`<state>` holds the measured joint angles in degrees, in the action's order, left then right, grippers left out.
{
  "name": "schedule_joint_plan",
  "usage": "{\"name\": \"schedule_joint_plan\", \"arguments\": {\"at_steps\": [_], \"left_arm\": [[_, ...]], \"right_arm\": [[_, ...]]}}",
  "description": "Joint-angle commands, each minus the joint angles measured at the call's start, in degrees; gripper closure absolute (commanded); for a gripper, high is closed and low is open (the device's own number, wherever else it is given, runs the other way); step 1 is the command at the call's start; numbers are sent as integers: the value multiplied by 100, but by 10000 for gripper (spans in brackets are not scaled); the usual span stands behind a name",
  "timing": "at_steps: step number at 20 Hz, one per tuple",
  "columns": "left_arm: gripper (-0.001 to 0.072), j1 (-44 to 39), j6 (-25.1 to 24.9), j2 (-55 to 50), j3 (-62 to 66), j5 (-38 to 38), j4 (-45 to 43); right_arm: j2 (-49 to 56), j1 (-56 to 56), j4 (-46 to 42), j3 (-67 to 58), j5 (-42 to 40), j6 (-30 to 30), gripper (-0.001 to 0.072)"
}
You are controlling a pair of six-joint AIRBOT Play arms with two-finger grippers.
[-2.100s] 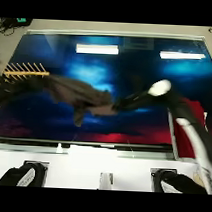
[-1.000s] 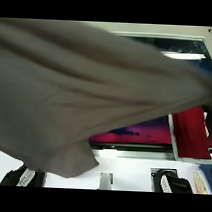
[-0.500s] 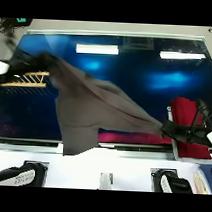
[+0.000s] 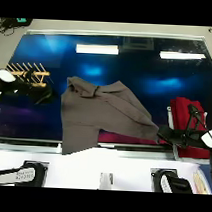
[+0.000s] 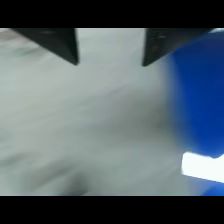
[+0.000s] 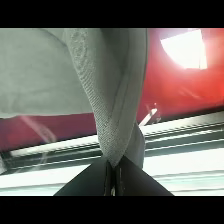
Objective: Fold the shirts.
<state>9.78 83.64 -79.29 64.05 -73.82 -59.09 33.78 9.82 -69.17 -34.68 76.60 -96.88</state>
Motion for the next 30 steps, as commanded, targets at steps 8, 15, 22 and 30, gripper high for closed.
{"name": "schedule_joint_plan", "arguments": {"at_steps": [8, 15, 22, 30], "left_arm": [[122, -162, -367, 170, -2621, 1550, 1180], [639, -822, -369, 96, -2603, 2621, 1821], [676, -361, -1904, 1749, 254, 1541, 2420], [676, 275, -426, 3445, 5978, 3786, 2404]], "right_arm": [[-2, -4, 229, 13, 155, -2, 681], [-4, -4, 352, -4, 166, 251, 681], [-2, -4, -603, -2122, -1244, 817, 682], [-22, -4, -1213, -6763, -3136, 693, 683]]}}
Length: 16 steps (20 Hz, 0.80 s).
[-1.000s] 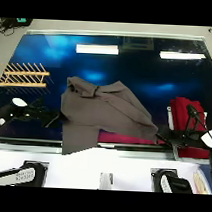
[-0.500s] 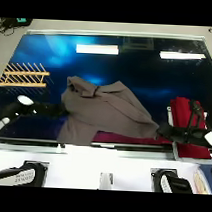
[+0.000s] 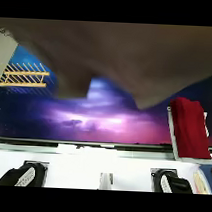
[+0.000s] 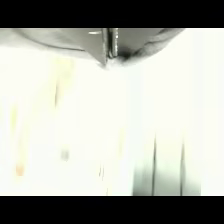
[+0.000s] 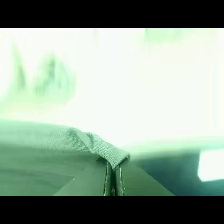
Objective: Fold the shirts.
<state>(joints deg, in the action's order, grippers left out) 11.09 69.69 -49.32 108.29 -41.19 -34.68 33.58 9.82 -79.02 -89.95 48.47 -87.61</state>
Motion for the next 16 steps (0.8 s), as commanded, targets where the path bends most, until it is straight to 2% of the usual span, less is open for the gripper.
{"name": "schedule_joint_plan", "arguments": {"at_steps": [1, 3, 5, 7, 10, 13, 16], "left_arm": [[676, 153, 1193, 623, 1615, 407, -39], [676, 203, 1211, 881, 1523, 31, -413], [677, 380, 1674, 881, 1471, -516, -1123], [677, 461, 1762, 741, 1469, -1340, -1764], [677, 470, 1827, 289, 1469, -2664, -1891], [677, 470, 1825, -306, 1292, -3711, -1895], [677, 455, 1596, -713, 31, -4249, -1991]], "right_arm": [[-26, -4, -234, -1447, -87, -243, 683], [-55, -4, -278, -1652, 378, -240, 683], [-55, -4, -461, -1676, 767, -240, 683], [-52, -4, -590, -1676, 981, -240, 682], [92, -4, -831, -1676, 1523, -341, 683], [704, -4, -903, -1674, 2610, -549, 683], [1873, -4, -892, -1480, 4162, -533, 683]]}}
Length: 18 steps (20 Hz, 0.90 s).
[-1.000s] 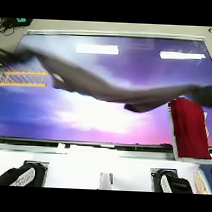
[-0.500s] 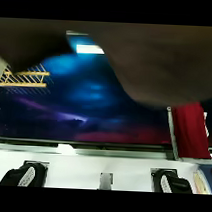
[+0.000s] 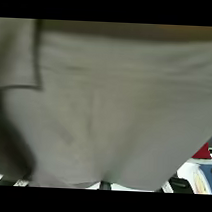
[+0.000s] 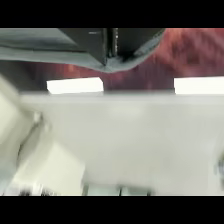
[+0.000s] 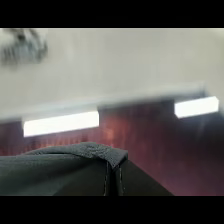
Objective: Fold the shirts.
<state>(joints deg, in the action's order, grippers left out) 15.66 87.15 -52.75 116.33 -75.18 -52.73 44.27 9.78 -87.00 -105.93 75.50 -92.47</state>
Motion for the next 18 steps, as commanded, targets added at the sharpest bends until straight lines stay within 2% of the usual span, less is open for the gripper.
{"name": "schedule_joint_plan", "arguments": {"at_steps": [1, 3, 5, 7, 11, 15, 18], "left_arm": [[677, -59, -260, -503, -1390, -826, -348], [677, -238, -315, -826, -2647, -470, -629], [677, -487, -380, -1296, -3641, 374, -616], [675, -730, -396, -1952, -3998, 1370, -562], [675, -940, -431, -3292, -3563, 2769, 249], [675, -1128, -1040, -4074, -2820, 3447, 284], [674, -1292, -1043, -4369, -2542, 4162, 291]], "right_arm": [[1224, 0, -70, 358, 1827, -46, 683], [1923, 0, 149, 1080, 1735, -33, 683], [2605, 0, 439, 1733, 815, -57, 683], [3403, -94, 754, 1849, -142, -59, 683], [4437, -376, 927, 1849, -2247, -79, 682], [4780, -391, 1143, 1849, -4063, -208, 682], [4900, -391, 1038, 1849, -4717, -205, 683]]}}
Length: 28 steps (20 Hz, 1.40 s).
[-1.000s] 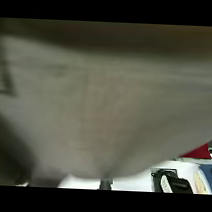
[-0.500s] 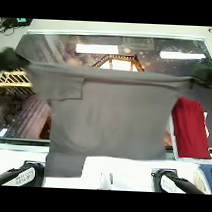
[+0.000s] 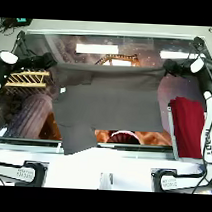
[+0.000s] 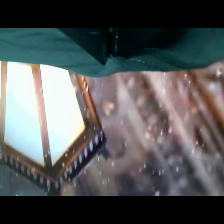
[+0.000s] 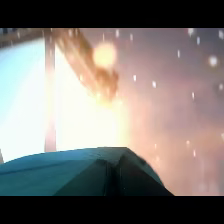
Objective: Fold the shirts.
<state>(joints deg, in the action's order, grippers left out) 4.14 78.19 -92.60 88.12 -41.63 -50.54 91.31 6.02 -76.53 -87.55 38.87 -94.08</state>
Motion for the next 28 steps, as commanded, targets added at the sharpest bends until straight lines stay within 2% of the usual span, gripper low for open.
{"name": "schedule_joint_plan", "arguments": {"at_steps": [1, 3, 4, 6, 8, 10, 12, 13, 16, 21, 22, 23, 24, 25, 28], "left_arm": [[673, -177, -146, -433, 302, 990, 70], [674, -247, -146, -592, 299, 973, 66], [675, -278, -146, -706, 299, 726, 63], [675, -286, -151, -852, 299, -20, -83], [675, -184, -146, -754, 323, -791, -667], [675, -17, -76, -625, 402, -1864, -1147], [676, 90, 153, -638, 348, -3001, -1279], [675, 81, 151, -675, 238, -3217, -1305], [675, 17, 208, -802, -72, -3161, -1300], [674, 15, 575, -868, -149, -3040, -1314], [634, 17, 678, -868, -149, -3056, -1311], [449, 20, 723, -859, -144, -3121, -1311], [202, 37, 769, -844, -109, -3279, -1314], [161, 81, 761, -822, -33, -3530, -1316], [162, 378, 702, -581, 101, -4227, -1318]], "right_arm": [[254, -15, -11, 13, -964, -39, 683], [463, -15, -11, 13, -531, -20, 682], [599, -17, -2, 13, -284, -24, 682], [826, -17, 63, 13, 271, -42, 682], [785, -15, -37, 11, 782, -17, 682], [577, -15, -227, 11, 1495, 260, 682], [444, -17, -291, 13, 2262, 374, 682], [472, -17, -291, 17, 2483, 391, 682], [737, -17, -339, 20, 2806, 389, 682], [1073, -22, -304, 17, 2999, 341, 682], [1071, -22, -313, 17, 2981, 341, 671], [1054, -22, -313, 9, 2986, 343, 532], [1010, -15, -330, 0, 3045, 352, 316], [927, -15, -398, 0, 3139, 400, 236], [564, -9, -824, 0, 3639, 645, 224]]}}
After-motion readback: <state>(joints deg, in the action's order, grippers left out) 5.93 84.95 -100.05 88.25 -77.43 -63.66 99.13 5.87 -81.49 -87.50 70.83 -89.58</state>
